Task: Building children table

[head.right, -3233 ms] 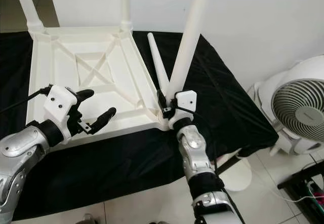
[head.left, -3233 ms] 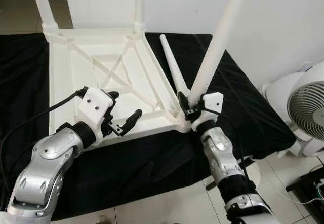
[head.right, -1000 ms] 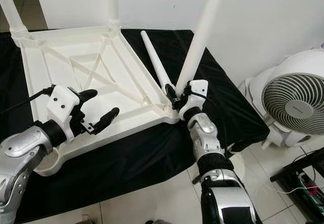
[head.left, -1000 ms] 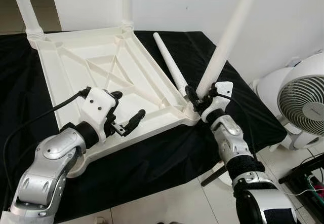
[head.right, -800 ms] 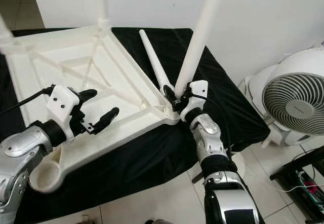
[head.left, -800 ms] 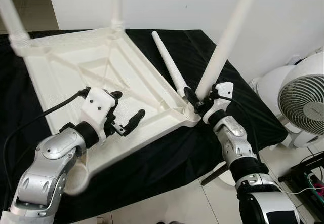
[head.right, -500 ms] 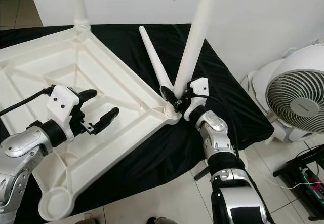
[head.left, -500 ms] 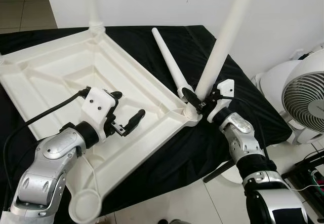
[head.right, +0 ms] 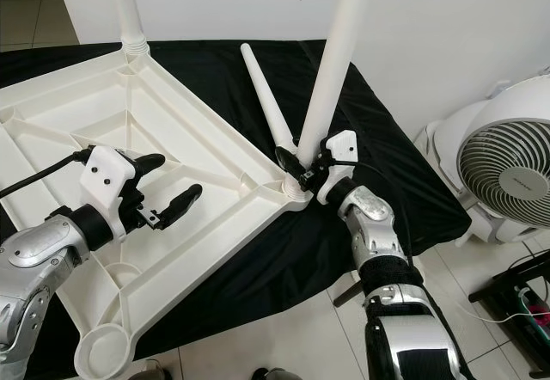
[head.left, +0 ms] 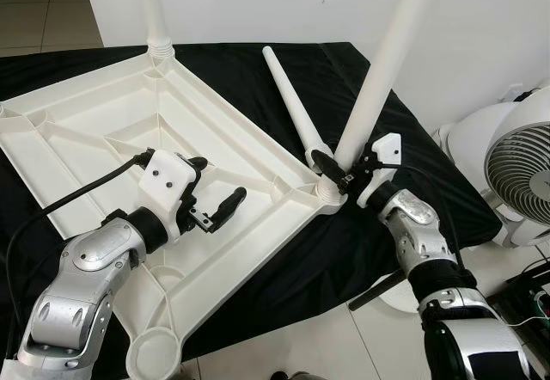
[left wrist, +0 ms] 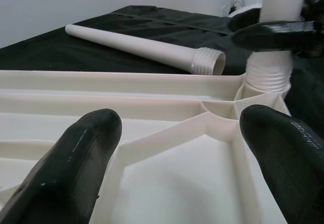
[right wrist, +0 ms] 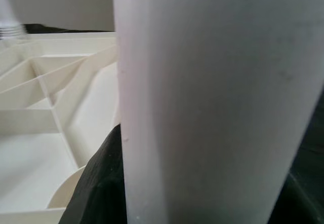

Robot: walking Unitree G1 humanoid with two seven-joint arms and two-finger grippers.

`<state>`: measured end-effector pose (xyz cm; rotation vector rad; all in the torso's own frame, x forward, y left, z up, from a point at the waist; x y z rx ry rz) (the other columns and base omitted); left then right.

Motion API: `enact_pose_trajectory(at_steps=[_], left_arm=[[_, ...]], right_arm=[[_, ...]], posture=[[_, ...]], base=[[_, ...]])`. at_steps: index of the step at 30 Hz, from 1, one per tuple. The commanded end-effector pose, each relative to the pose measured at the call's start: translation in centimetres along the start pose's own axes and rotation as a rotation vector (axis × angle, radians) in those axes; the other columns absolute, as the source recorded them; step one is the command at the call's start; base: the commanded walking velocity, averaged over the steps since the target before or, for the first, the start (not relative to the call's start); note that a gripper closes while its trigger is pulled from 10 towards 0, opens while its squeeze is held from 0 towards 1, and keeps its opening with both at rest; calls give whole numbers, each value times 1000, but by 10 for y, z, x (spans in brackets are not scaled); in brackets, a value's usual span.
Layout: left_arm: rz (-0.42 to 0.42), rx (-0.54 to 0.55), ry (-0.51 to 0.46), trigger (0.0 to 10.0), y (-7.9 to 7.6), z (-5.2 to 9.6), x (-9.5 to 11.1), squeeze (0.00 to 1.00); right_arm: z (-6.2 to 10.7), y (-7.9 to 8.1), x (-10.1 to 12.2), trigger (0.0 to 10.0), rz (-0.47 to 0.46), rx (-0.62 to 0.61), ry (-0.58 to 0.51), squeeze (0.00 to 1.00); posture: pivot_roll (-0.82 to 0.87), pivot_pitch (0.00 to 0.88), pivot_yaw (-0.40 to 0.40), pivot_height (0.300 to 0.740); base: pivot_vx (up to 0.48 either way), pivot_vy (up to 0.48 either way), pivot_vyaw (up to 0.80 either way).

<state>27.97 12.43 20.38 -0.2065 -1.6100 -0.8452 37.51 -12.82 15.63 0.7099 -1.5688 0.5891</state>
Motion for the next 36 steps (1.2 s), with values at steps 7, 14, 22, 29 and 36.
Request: enact_pose_trajectory(at_steps=[7, 14, 22, 29, 36], left_arm=[[-5, 5, 3, 10000, 0, 1, 2, 0], [2, 9, 5, 10000, 0, 2, 1, 0], [-1, 6, 5, 10000, 1, 2, 1, 0], [-2, 2, 3, 10000, 1, 2, 2, 0], [-3, -2, 0, 10000, 0, 0, 3, 0]], right_arm=[[31, 16, -48, 10000, 30, 253, 311, 0], [21, -7, -20, 10000, 110, 140, 231, 0], [18, -20, 12, 10000, 207, 127, 178, 0], [18, -11, 3, 10000, 357, 184, 255, 0], [18, -13, -1, 10000, 406, 148, 267, 0]], posture=[[150, 125, -79, 740], [152, 123, -77, 740], [156, 118, -67, 740], [154, 114, -63, 740], [152, 110, -60, 740]], base=[[0, 0, 0], [0, 0, 0], [0, 0, 0], [0, 0, 0], [0, 0, 0]])
Point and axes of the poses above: a point about 5 cm out from each wrist's last joint towards the gripper, its own z axis pointing back from the gripper into the wrist, its own x axis along the axis of the wrist's last joint, y = z × x, the point moved 4 cm from there along -z, pointing out of the wrist towards the gripper, and after that the axes turned 8 degrees about -z, right-handed, at the moved point
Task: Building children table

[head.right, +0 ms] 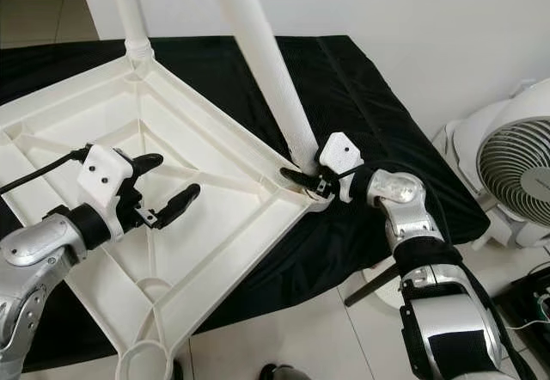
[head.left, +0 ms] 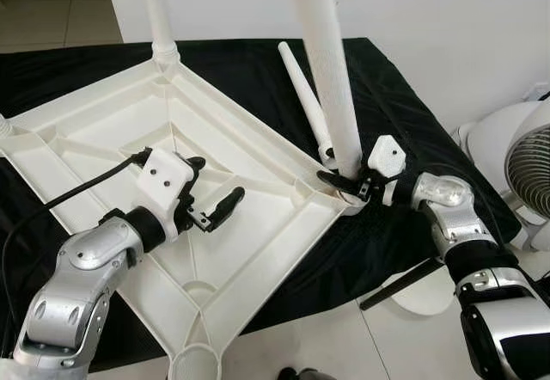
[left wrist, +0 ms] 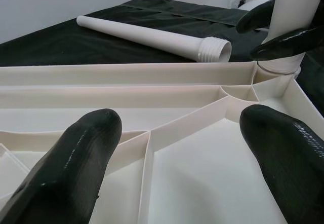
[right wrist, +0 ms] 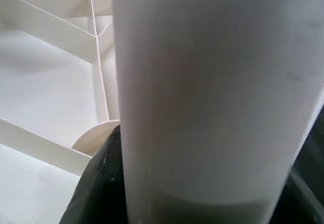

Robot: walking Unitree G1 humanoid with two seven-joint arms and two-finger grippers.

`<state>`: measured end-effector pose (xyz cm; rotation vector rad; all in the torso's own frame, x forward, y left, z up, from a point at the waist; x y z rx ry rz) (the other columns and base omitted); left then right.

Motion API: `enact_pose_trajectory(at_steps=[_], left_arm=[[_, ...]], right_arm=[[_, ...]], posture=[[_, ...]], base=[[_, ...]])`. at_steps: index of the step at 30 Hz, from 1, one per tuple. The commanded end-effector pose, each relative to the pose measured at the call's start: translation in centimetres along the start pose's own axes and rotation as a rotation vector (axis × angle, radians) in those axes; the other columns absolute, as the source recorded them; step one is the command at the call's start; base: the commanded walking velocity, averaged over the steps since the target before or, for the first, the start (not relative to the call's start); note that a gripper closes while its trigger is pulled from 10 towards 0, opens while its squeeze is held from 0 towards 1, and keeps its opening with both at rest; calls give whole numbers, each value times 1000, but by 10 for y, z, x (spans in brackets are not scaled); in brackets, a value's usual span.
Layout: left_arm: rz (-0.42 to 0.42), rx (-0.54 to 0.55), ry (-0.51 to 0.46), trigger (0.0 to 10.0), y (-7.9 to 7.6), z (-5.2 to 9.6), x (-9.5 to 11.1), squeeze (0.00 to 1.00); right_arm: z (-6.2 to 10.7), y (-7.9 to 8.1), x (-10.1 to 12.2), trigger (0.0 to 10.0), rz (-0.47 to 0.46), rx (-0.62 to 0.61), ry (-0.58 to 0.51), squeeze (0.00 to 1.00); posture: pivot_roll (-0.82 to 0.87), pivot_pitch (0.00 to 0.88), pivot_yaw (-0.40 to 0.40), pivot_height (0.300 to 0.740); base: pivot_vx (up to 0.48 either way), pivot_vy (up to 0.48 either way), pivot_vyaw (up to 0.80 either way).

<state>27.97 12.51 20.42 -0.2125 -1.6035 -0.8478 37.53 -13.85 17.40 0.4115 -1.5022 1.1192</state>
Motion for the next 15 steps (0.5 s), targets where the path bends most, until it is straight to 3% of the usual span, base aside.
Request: enact_pose_trajectory(at_steps=[1, 6, 8, 9, 10, 12, 15], left_arm=[[-6, 4, -4, 10000, 0, 0, 3, 0], [-8, 2, -4, 10000, -1, 0, 3, 0], [-9, 2, -3, 10000, -1, 0, 3, 0], [-9, 2, -3, 10000, -1, 0, 3, 0], [-9, 4, 0, 10000, -1, 0, 2, 0], [-8, 6, 2, 10000, -1, 0, 2, 0], [-7, 6, 4, 10000, -1, 0, 1, 0]], right_arm=[[8, 5, -22, 10000, -57, -18, 67, 0], [6, -3, -19, 10000, -132, -91, 19, 0], [5, -16, -18, 10000, -304, -198, -52, 0], [5, -16, -18, 10000, -304, -198, -52, 0], [5, -26, -14, 10000, -453, -269, -130, 0], [6, -33, -7, 10000, -546, -303, -203, 0], [8, -40, 4, 10000, -602, -314, -279, 0]], posture=[[152, 110, -60, 740], [152, 108, -61, 740], [154, 111, -64, 740], [154, 111, -64, 740], [157, 113, -65, 740], [157, 116, -67, 740], [157, 117, -67, 740]], base=[[0, 0, 0], [0, 0, 0], [0, 0, 0], [0, 0, 0], [0, 0, 0], [0, 0, 0], [0, 0, 0]])
Point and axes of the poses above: a point about 5 cm out from each wrist's last joint towards the gripper, its own z axis pointing back from the gripper into the wrist, its own x axis along the axis of the wrist's last joint, y = z × x, the point moved 4 cm from there along -z, pointing out of the wrist towards the gripper, and after that the axes turned 8 degrees about -z, right-handed, at the moved point
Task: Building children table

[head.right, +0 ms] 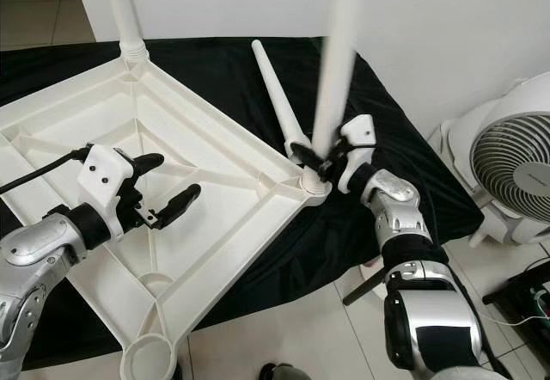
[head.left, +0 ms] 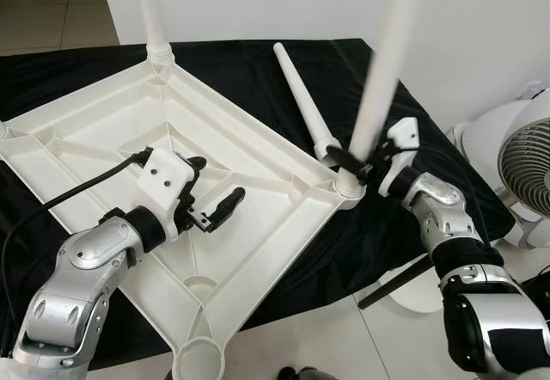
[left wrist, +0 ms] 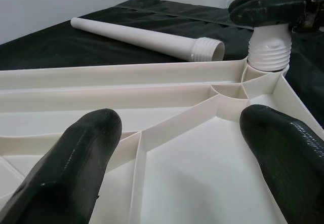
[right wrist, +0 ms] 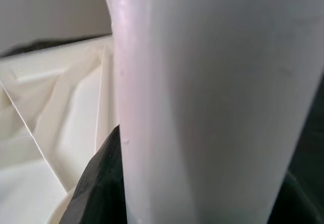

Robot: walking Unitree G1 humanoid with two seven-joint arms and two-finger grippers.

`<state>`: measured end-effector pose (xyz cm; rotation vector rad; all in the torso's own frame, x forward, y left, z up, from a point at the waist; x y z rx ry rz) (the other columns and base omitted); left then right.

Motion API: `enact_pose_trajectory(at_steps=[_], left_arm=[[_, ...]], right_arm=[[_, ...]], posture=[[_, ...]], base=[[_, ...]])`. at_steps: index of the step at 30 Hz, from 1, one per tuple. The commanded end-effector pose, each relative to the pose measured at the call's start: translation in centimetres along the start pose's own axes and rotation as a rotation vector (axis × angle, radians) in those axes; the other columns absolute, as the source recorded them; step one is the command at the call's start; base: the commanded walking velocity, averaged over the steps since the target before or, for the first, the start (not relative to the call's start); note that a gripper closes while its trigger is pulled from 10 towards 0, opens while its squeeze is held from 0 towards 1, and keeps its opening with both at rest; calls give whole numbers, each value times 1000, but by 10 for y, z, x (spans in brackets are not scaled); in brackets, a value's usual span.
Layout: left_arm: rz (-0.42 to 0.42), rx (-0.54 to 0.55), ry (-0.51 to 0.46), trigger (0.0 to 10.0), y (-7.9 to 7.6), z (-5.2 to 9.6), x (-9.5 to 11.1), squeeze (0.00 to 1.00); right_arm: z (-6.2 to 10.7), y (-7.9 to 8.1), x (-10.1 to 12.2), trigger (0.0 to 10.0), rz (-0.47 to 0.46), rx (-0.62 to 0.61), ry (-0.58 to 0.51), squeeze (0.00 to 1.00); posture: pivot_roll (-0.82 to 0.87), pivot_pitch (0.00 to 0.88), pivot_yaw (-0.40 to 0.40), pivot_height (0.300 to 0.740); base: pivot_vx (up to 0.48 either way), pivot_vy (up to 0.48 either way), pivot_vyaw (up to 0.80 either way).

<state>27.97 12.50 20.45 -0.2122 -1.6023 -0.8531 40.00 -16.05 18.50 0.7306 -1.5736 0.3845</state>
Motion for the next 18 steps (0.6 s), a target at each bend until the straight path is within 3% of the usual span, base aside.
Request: enact_pose_trajectory(at_steps=[1, 9, 12, 18], left_arm=[[-3, 10, 4, 10000, -2, 0, 0, 0], [-3, -9, 2, 10000, -3, -3, -2, 0], [13, -34, -45, 10000, 0, -11, 8, 0], [35, -84, -117, 10000, 1, -22, 27, 0]], right_arm=[[-1, 1, 15, 10000, -28, 6, -66, 0], [-2, 2, 27, 10000, -30, 27, -66, 0], [-2, 13, 26, 10000, 40, 78, -13, 0], [-4, 31, 19, 10000, 74, 133, 26, 0]], posture=[[157, 117, -67, 740], [147, 113, -78, 740], [150, 110, -90, 740], [152, 93, -98, 740]], base=[[0, 0, 0], [0, 0, 0], [0, 0, 0], [0, 0, 0]])
Point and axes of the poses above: a point about 5 cm out from each wrist's last joint towards the gripper, its own z axis pointing back from the gripper into the wrist, its own x axis along the axis of the wrist's last joint, y = z × x, the point moved 4 cm from there along -z, pointing out of the wrist towards the gripper, and after that the axes turned 8 degrees about -z, right-handed, at the moved point
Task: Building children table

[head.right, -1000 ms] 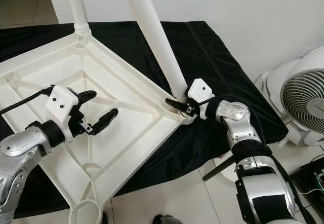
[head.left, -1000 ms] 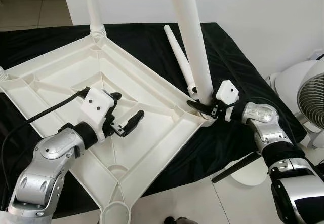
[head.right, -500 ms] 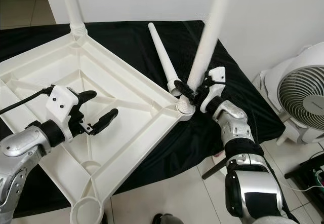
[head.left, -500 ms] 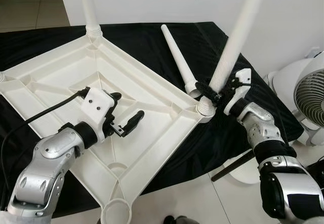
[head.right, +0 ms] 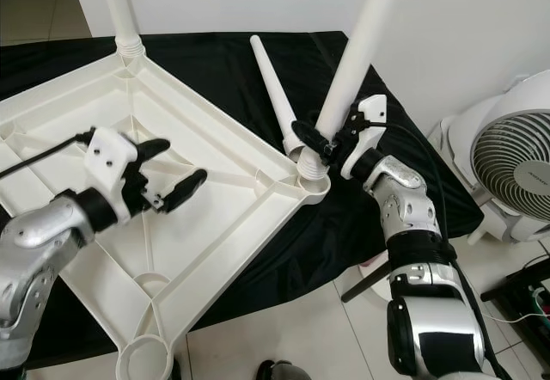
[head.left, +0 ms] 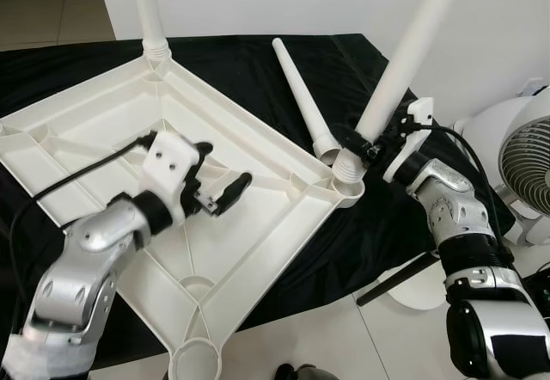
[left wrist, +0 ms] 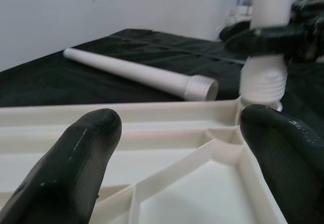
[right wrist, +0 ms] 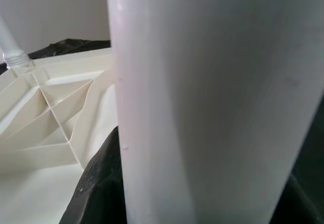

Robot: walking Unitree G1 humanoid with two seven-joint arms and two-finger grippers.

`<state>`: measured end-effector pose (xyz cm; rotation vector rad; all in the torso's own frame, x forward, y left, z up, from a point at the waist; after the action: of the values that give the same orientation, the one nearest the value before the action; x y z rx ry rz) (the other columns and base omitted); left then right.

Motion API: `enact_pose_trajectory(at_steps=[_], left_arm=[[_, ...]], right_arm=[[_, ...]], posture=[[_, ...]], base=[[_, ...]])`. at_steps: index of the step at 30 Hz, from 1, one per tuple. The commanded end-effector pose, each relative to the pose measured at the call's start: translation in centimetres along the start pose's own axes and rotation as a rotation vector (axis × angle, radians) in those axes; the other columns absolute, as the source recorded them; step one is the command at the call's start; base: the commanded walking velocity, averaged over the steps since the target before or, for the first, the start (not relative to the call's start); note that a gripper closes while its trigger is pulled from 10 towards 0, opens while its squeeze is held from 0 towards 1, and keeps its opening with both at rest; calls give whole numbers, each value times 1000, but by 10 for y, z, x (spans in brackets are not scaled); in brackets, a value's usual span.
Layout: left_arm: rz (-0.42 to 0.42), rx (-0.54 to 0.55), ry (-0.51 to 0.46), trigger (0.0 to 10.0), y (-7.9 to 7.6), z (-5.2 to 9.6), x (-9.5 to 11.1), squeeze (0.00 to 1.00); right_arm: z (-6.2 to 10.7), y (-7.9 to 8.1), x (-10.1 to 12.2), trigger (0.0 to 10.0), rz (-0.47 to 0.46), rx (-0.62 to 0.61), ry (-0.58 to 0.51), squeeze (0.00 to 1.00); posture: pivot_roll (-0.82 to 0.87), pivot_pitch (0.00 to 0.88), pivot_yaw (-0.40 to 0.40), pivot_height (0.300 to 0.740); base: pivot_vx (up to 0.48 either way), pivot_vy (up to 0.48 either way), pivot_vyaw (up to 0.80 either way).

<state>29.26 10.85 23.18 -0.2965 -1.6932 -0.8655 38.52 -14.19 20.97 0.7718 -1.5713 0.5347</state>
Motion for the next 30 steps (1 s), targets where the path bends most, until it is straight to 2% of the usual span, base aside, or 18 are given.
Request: enact_pose_trajectory(at_steps=[1, 6, 9, 10, 13, 24, 26, 27, 29, 30], left_arm=[[23, -65, -14, 10000, -6, -4, 3, 0], [-16, -108, 20, 10000, -10, -6, -4, 0], [-103, -147, 95, 10000, -14, -4, -20, 0], [-103, -147, 95, 10000, -14, -4, -20, 0], [-143, -183, 173, 10000, -18, -3, -37, 0], [-186, -288, 221, 10000, -33, -4, -53, 0], [-227, -369, 242, 10000, -46, -4, -61, 0], [-227, -369, 242, 10000, -46, -4, -61, 0], [-318, -361, 322, 10000, -44, -9, -82, 0], [-318, -361, 322, 10000, -44, -9, -82, 0]], right_arm=[[-1, 6, -2, 10000, 12, 14, 13, 0], [1, 15, -1, 10000, 0, 38, 2, 0], [8, 22, 2, 10000, 7, 38, -5, 0], [8, 22, 2, 10000, 7, 38, -5, 0], [19, 24, 7, 10000, 9, 21, -18, 0], [31, 24, 9, 10000, 7, -12, -19, 0], [31, 26, 7, 10000, -3, -19, -8, 0], [31, 26, 7, 10000, -3, -19, -8, 0], [28, 28, 6, 10000, -10, -18, -9, 0], [28, 28, 6, 10000, -10, -18, -9, 0]], posture=[[152, 93, -98, 740], [146, 88, -88, 740], [129, 90, -64, 740], [129, 90, -64, 740], [110, 96, -43, 740], [99, 93, -41, 740], [103, 91, -46, 740], [103, 91, -46, 740], [105, 81, -50, 740], [105, 81, -50, 740]], base=[[0, 0, 0], [0, 0, 0], [0, 0, 0], [0, 0, 0], [0, 0, 0], [0, 0, 0], [0, 0, 0], [0, 0, 0], [0, 0, 0], [0, 0, 0]])
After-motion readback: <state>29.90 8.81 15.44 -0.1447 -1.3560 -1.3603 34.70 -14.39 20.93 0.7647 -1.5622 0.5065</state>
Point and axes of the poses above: a point about 5 cm out from each wrist's last joint towards the gripper, its own z axis pointing back from the gripper into the wrist, its own x axis along the axis of the wrist's last joint, y = z × x, the point moved 4 cm from there along -z, pointing out of the wrist towards the gripper, and after that the axes turned 8 degrees about -z, right-handed, at the moved point
